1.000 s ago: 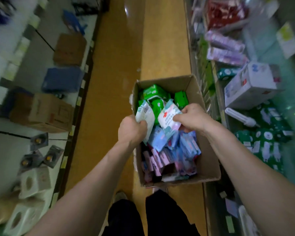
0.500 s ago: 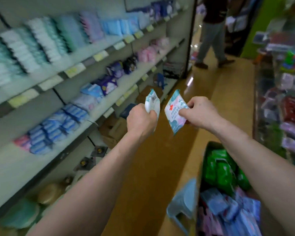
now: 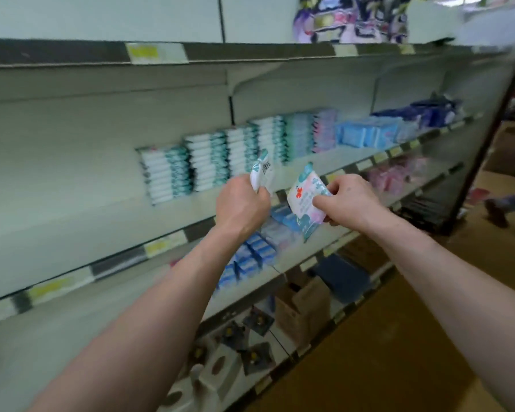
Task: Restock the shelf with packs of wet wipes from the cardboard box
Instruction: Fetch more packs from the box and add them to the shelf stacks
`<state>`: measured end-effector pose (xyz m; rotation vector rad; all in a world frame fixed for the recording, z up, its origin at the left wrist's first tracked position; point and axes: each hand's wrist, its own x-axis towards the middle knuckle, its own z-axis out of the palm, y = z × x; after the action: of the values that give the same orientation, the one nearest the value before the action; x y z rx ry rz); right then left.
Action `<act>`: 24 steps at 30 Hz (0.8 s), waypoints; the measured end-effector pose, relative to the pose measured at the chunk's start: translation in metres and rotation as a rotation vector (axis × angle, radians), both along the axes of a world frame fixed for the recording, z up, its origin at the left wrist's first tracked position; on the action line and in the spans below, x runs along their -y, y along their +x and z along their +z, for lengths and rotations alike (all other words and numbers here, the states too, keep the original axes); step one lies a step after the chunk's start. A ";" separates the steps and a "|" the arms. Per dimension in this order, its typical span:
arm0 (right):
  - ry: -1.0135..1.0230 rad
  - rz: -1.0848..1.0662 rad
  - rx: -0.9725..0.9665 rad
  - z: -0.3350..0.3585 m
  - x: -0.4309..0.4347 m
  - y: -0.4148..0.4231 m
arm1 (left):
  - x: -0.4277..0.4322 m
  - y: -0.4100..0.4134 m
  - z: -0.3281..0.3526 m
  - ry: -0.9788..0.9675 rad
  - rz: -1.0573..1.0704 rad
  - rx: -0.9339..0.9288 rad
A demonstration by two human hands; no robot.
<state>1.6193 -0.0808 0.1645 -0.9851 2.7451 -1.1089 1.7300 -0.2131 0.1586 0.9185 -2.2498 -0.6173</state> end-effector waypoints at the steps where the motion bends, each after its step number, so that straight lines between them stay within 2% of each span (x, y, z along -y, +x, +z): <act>1: 0.009 0.020 -0.019 0.004 0.017 0.003 | 0.015 0.006 0.003 -0.003 0.028 -0.009; 7: 0.013 0.150 -0.104 0.022 0.105 0.017 | 0.091 0.032 0.011 -0.023 0.190 -0.027; 18: 0.001 0.397 -0.081 0.020 0.230 -0.016 | 0.181 0.033 0.010 0.005 0.486 0.066; 21: 0.022 0.463 -0.072 0.024 0.258 -0.035 | 0.201 0.023 0.008 -0.007 0.512 0.037; 24: -0.037 0.543 -0.003 0.027 0.284 -0.057 | 0.219 0.015 0.006 0.118 0.543 -0.097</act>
<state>1.5623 -0.3644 0.1920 -1.5992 2.2373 -1.0512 1.7445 -0.4325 0.1645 1.4531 -1.7778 -0.5294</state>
